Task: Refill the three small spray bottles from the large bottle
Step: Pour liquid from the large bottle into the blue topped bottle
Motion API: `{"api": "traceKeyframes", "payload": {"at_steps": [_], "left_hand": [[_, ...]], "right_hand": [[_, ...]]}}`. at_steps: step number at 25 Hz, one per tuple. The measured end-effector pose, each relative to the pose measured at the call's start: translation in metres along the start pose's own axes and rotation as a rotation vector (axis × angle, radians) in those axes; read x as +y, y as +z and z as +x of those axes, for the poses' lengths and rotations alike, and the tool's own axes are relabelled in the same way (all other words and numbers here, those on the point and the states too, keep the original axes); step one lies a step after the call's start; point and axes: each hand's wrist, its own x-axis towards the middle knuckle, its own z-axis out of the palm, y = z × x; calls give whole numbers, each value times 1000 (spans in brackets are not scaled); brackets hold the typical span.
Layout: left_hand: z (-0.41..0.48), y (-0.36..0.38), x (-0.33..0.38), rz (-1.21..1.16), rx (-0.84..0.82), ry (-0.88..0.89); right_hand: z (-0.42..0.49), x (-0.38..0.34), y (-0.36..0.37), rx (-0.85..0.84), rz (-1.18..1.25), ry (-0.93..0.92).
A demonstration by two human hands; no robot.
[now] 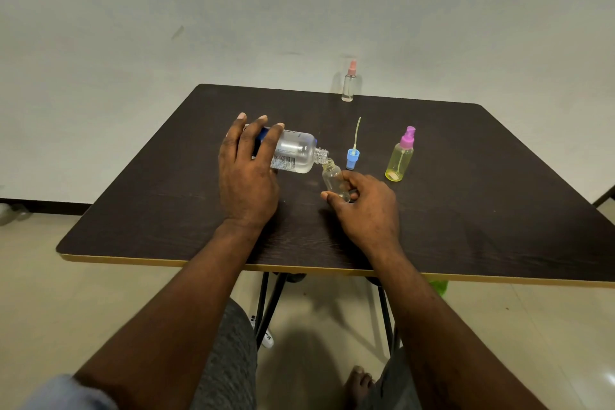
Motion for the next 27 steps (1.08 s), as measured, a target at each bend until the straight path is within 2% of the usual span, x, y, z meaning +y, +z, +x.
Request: {"api": "traceKeyframes", "payload": {"at_steps": [27], "left_hand": [[0,2,-2,13,39,17]], "right_hand": [[0,1,2,15,-4,-18]]}}
